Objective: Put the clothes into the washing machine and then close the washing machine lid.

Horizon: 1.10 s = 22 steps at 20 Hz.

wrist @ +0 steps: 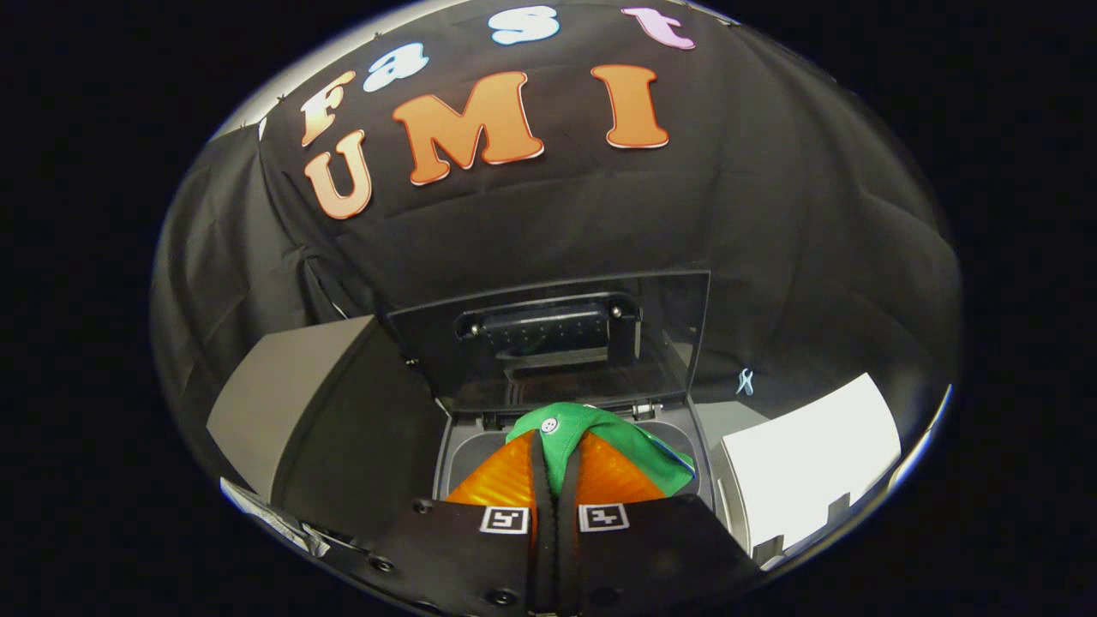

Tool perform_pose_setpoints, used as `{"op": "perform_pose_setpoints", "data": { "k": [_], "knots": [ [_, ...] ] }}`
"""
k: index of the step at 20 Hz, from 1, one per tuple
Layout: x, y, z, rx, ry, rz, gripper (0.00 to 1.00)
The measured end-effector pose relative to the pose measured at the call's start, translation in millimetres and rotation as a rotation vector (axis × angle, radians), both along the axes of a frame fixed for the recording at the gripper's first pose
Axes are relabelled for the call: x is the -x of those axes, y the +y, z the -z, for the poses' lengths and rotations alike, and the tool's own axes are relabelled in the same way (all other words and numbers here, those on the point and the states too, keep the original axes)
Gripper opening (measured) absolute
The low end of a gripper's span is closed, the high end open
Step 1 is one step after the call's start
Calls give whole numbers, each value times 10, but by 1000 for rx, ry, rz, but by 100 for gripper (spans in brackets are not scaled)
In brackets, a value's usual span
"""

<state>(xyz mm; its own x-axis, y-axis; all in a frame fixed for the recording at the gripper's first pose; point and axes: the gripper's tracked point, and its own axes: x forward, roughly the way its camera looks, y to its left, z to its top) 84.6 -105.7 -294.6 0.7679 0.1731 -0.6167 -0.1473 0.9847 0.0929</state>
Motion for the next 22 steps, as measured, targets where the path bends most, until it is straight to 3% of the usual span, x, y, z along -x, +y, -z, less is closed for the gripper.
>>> {"op": "perform_pose_setpoints", "data": {
  "k": [15, 22],
  "knots": [
    [-92, -9, 1223, -13, 223, -48, 8],
    [-147, 149, 1736, 33, 275, -7, 8]
  ]
}}
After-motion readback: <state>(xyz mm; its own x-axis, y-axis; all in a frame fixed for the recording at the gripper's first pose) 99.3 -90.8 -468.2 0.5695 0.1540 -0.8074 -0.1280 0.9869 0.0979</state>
